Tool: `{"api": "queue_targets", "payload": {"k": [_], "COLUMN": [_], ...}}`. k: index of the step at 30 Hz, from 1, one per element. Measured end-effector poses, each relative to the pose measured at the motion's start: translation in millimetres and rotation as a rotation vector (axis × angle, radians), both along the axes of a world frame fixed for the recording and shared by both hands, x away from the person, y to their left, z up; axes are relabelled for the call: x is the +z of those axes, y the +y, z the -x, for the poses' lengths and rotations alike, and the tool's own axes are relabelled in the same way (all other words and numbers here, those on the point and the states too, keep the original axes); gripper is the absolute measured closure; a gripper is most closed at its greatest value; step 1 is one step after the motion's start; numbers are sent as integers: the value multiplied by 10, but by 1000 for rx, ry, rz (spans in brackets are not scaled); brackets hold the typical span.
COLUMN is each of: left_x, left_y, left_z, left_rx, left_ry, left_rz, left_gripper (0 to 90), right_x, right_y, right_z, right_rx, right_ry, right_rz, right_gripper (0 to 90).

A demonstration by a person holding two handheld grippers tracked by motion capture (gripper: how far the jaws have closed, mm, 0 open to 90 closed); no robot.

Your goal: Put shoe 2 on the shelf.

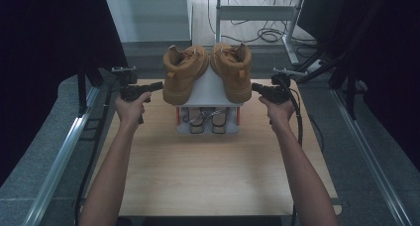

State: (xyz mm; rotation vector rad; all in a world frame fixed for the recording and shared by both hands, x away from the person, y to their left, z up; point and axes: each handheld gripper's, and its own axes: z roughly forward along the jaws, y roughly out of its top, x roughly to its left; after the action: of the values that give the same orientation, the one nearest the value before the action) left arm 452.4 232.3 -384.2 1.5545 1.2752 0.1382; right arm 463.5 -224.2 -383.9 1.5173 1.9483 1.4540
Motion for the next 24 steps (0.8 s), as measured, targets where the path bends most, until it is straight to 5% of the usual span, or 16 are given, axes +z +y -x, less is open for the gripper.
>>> {"api": "queue_targets", "payload": {"k": [10,12,16,24], "left_x": [8,25,138,105], "left_y": [-24,-52,-218,-334], "left_z": [15,13,26,11], "left_rx": [4,-35,-31,-64], "left_ry": [4,6,-27,-19], "left_rz": [14,96,-24,20], "left_gripper": [900,900,900,900], "right_x": [11,9,11,15], "right_y": [133,141,159,248], "right_z": [15,15,21,35], "right_rx": [38,41,42,77], "right_ry": [-14,-13,-13,-21], "right_rz": [9,8,5,13], "right_gripper": [898,899,899,899]}}
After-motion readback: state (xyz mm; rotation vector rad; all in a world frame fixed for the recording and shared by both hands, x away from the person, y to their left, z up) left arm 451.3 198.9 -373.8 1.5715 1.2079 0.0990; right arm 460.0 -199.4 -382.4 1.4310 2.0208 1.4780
